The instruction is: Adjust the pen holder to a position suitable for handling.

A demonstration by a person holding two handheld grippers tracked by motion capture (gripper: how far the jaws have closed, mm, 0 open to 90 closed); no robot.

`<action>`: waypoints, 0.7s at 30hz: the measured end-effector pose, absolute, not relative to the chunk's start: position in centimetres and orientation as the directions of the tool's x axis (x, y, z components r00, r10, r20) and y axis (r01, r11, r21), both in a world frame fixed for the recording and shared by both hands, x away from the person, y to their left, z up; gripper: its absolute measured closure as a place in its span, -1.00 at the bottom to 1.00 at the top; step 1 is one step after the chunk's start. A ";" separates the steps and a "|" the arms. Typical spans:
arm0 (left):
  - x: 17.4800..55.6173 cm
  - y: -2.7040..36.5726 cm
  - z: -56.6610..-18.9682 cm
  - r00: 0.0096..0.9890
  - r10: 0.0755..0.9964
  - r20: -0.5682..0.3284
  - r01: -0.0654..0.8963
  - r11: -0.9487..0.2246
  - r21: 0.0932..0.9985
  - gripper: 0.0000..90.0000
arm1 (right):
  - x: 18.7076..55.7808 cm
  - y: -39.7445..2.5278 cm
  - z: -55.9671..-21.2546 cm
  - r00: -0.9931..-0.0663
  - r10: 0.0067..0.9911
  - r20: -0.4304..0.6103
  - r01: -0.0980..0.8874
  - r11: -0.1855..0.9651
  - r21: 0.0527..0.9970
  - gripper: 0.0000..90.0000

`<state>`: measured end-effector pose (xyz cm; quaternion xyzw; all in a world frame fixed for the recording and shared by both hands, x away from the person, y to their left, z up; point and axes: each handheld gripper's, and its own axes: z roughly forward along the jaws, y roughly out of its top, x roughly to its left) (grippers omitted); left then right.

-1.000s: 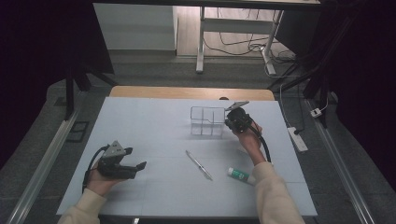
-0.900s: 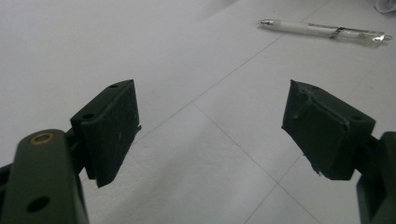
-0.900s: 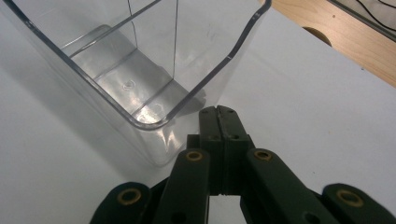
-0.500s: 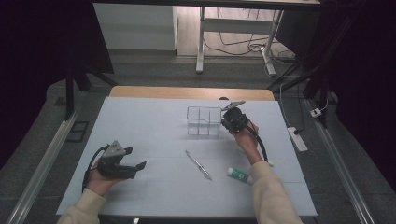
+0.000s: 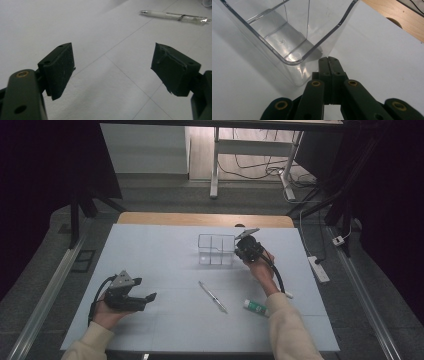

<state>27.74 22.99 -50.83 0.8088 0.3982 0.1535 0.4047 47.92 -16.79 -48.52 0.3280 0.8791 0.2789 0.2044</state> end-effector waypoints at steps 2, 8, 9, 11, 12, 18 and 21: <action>27.7 23.0 -50.8 0.636 0.768 -0.074 0.519 -0.355 0.778 -0.58 | 47.9 -16.8 -48.5 -0.702 0.691 -0.173 0.462 0.626 0.628 0.98; 27.8 23.0 -50.8 0.634 0.770 -0.076 0.521 -0.352 0.778 -0.58 | 47.7 -16.8 -48.3 -0.701 0.691 -0.174 0.455 0.623 0.636 0.98; 27.8 23.0 -50.8 0.634 0.770 -0.074 0.520 -0.354 0.777 -0.58 | 47.7 -16.9 -48.3 -0.703 0.689 -0.176 0.453 0.624 0.636 0.98; 27.7 23.0 -50.8 0.633 0.771 -0.072 0.520 -0.355 0.777 -0.58 | 47.7 -16.9 -48.3 -0.706 0.687 -0.172 0.451 0.624 0.638 0.98; 27.6 23.0 -50.8 0.633 0.771 -0.072 0.520 -0.354 0.777 -0.58 | 47.7 -17.0 -48.2 -0.707 0.688 -0.166 0.451 0.618 0.644 0.98; 27.6 23.3 -50.8 0.627 0.776 -0.075 0.522 -0.347 0.779 -0.58 | 47.4 -17.5 -47.7 -0.701 0.694 -0.163 0.444 0.604 0.662 0.98; 27.6 23.2 -50.9 0.627 0.776 -0.074 0.523 -0.349 0.778 -0.58 | 46.9 -17.9 -47.4 -0.698 0.701 -0.147 0.440 0.582 0.684 0.98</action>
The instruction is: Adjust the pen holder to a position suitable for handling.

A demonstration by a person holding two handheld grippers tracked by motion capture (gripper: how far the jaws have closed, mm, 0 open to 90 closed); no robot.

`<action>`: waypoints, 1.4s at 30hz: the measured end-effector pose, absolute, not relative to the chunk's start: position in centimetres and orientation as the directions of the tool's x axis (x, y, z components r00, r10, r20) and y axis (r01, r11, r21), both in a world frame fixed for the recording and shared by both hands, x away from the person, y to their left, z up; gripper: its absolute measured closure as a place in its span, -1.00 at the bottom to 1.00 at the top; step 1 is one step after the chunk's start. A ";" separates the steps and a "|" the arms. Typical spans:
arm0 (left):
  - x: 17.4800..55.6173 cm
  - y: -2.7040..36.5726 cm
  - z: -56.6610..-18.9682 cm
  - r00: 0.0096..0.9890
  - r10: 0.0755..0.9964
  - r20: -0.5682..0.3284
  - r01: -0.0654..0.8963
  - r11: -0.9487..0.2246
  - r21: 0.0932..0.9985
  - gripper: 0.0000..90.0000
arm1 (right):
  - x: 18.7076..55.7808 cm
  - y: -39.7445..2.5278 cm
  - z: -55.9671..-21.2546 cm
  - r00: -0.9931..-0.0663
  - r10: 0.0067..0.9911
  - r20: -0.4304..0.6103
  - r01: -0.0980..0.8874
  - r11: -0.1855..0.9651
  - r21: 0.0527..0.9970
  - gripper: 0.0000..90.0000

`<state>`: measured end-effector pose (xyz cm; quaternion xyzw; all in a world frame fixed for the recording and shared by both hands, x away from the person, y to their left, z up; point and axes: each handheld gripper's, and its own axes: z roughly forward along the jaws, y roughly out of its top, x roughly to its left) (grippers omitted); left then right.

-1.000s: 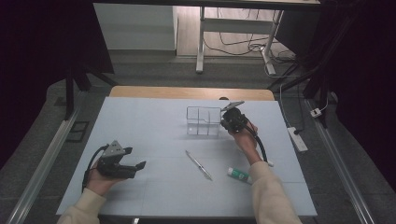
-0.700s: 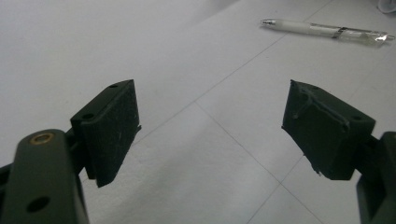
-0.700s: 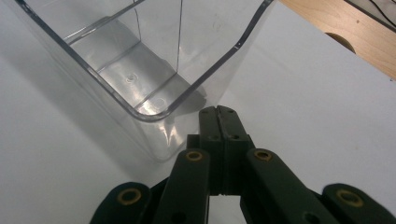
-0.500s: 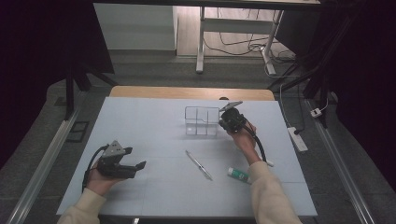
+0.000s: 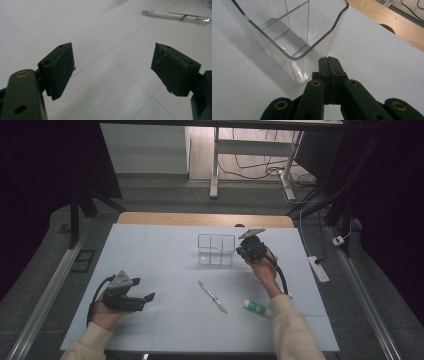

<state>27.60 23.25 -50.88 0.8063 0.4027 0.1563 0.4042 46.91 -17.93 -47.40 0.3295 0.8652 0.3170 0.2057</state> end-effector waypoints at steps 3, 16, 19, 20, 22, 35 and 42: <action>27.7 23.1 -50.9 0.629 0.774 -0.072 0.521 -0.351 0.778 -0.58 | 46.4 -18.4 -47.2 -0.700 0.702 -0.131 0.440 0.568 0.696 0.98; 28.1 23.1 -51.1 0.632 0.771 -0.077 0.526 -0.353 0.773 -0.58 | 43.2 -19.8 -45.5 -0.707 0.704 -0.072 0.417 0.497 0.761 0.18; 28.1 23.1 -51.1 0.633 0.771 -0.077 0.525 -0.354 0.774 -0.58 | 42.4 -19.9 -45.4 -0.713 0.699 -0.063 0.421 0.498 0.759 0.04; 28.0 23.1 -51.1 0.633 0.771 -0.075 0.524 -0.356 0.774 -0.58 | 42.2 -20.0 -45.3 -0.714 0.697 -0.063 0.420 0.498 0.759 0.02; 28.0 23.1 -51.1 0.632 0.771 -0.073 0.525 -0.357 0.773 -0.58 | 41.7 -20.1 -45.3 -0.722 0.690 -0.050 0.417 0.492 0.764 -0.02; 27.9 23.2 -51.0 0.630 0.774 -0.064 0.522 -0.361 0.773 -0.58 | 39.5 -20.6 -45.6 -0.758 0.650 -0.057 0.386 0.518 0.763 -0.15; 27.8 23.2 -51.0 0.633 0.772 -0.059 0.517 -0.364 0.775 -0.58 | 38.6 -19.9 -44.9 -0.793 0.609 -0.020 0.378 0.518 0.768 -0.18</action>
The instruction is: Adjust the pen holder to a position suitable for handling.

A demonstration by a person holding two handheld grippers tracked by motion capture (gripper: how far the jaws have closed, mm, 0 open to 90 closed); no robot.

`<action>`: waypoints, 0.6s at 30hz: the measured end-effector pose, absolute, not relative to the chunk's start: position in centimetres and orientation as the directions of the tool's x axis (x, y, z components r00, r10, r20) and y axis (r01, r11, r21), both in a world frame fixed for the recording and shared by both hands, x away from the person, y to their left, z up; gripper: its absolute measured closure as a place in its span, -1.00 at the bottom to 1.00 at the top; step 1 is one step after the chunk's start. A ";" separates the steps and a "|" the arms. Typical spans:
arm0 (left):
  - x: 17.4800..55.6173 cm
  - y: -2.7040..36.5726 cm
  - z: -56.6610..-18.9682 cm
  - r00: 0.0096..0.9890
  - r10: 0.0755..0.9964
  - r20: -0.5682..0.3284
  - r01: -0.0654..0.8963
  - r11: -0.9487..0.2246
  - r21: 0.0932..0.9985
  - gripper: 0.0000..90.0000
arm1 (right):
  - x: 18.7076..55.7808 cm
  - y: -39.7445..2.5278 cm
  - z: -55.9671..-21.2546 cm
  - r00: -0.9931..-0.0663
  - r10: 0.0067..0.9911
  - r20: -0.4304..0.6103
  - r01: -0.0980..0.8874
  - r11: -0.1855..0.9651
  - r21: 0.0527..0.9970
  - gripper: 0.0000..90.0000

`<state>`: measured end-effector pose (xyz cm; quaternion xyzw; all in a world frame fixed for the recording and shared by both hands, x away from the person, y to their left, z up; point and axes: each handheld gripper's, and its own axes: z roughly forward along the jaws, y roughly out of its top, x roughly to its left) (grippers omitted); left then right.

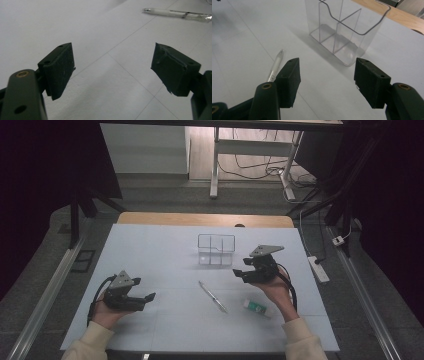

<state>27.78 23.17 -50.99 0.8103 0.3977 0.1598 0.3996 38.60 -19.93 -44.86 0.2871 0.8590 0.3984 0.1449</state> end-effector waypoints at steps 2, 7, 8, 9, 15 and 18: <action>27.8 23.2 -51.0 0.633 0.772 -0.058 0.516 -0.364 0.775 -0.58 | 38.4 -19.6 -44.7 -0.798 0.603 -0.015 0.375 0.515 0.771 -0.18; 27.7 23.1 -50.9 0.634 0.772 -0.055 0.514 -0.367 0.776 -0.58 | 38.2 -18.9 -44.8 -0.808 0.589 -0.012 0.366 0.518 0.773 -0.18; 27.7 23.2 -50.9 0.633 0.772 -0.056 0.514 -0.365 0.777 -0.58 | 38.1 -18.7 -44.9 -0.810 0.587 -0.013 0.365 0.521 0.772 -0.18; 27.7 23.2 -50.9 0.633 0.772 -0.055 0.513 -0.365 0.777 -0.58 | 38.1 -18.6 -44.9 -0.813 0.582 -0.012 0.364 0.526 0.769 -0.18; 27.7 23.2 -50.8 0.631 0.774 -0.054 0.512 -0.364 0.778 -0.58 | 37.9 -18.2 -45.1 -0.819 0.573 -0.007 0.371 0.539 0.756 -0.20; 27.7 23.2 -50.8 0.632 0.773 -0.054 0.512 -0.364 0.778 -0.58 | 37.9 -17.9 -45.2 -0.820 0.572 -0.003 0.374 0.540 0.754 -0.19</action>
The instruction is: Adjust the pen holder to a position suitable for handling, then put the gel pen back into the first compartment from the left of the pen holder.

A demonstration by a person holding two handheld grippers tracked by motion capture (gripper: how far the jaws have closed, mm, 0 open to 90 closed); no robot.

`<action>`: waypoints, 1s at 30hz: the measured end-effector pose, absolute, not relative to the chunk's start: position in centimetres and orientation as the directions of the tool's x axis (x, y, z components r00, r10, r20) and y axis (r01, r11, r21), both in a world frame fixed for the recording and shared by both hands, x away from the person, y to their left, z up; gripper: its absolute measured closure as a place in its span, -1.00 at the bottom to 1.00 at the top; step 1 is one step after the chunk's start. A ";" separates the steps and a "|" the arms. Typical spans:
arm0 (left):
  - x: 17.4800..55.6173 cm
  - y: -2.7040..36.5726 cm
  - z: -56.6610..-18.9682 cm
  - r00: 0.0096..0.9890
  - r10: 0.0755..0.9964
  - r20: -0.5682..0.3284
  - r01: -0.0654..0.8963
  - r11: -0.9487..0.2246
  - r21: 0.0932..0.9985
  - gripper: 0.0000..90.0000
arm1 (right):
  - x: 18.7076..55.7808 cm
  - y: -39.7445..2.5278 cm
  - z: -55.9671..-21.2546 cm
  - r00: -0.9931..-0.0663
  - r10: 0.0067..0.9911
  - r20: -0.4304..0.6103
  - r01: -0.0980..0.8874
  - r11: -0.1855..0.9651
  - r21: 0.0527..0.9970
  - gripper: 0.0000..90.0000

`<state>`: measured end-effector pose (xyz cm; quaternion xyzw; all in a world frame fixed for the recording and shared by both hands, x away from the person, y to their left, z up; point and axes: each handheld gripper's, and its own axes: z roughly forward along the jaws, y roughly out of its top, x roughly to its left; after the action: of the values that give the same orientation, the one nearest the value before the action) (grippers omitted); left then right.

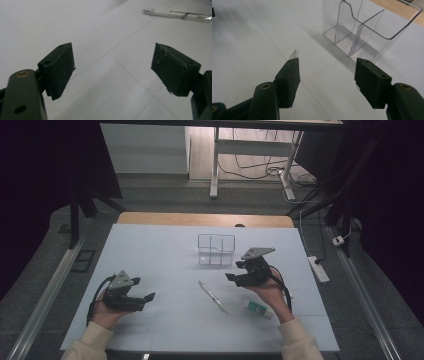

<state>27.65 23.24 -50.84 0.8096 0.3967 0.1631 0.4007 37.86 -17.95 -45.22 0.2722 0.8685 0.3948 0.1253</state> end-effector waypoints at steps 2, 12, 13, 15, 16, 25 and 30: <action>27.7 23.2 -50.8 0.632 0.773 -0.055 0.512 -0.364 0.778 -0.58 | 37.8 -17.7 -45.3 -0.824 0.566 -0.003 0.375 0.549 0.747 -0.18; 27.7 23.2 -50.9 0.633 0.772 -0.056 0.515 -0.365 0.776 -0.58 | 37.4 -16.1 -46.1 -0.834 0.552 0.017 0.400 0.583 0.707 -0.15; 27.7 23.2 -50.9 0.633 0.772 -0.056 0.514 -0.365 0.776 -0.58 | 37.4 -15.9 -46.2 -0.837 0.547 0.019 0.400 0.588 0.703 -0.15; 27.7 23.1 -50.9 0.634 0.771 -0.056 0.514 -0.366 0.776 -0.58 | 37.4 -15.6 -46.4 -0.843 0.538 0.017 0.398 0.600 0.694 -0.17; 27.6 23.1 -50.8 0.635 0.770 -0.055 0.512 -0.367 0.777 -0.58 | 37.3 -15.5 -46.5 -0.844 0.537 0.021 0.401 0.603 0.690 -0.17; 27.6 23.1 -50.8 0.635 0.771 -0.055 0.512 -0.367 0.777 -0.58 | 37.2 -14.3 -47.1 -0.854 0.520 0.026 0.399 0.621 0.674 -0.17; 27.6 23.1 -50.8 0.636 0.770 -0.054 0.513 -0.369 0.775 -0.58 | 37.2 -13.7 -47.4 -0.857 0.514 0.032 0.401 0.627 0.668 -0.17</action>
<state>27.61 23.10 -50.84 0.8115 0.3952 0.1612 0.3992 37.18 -13.72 -47.44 0.2546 0.8983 0.3487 0.0810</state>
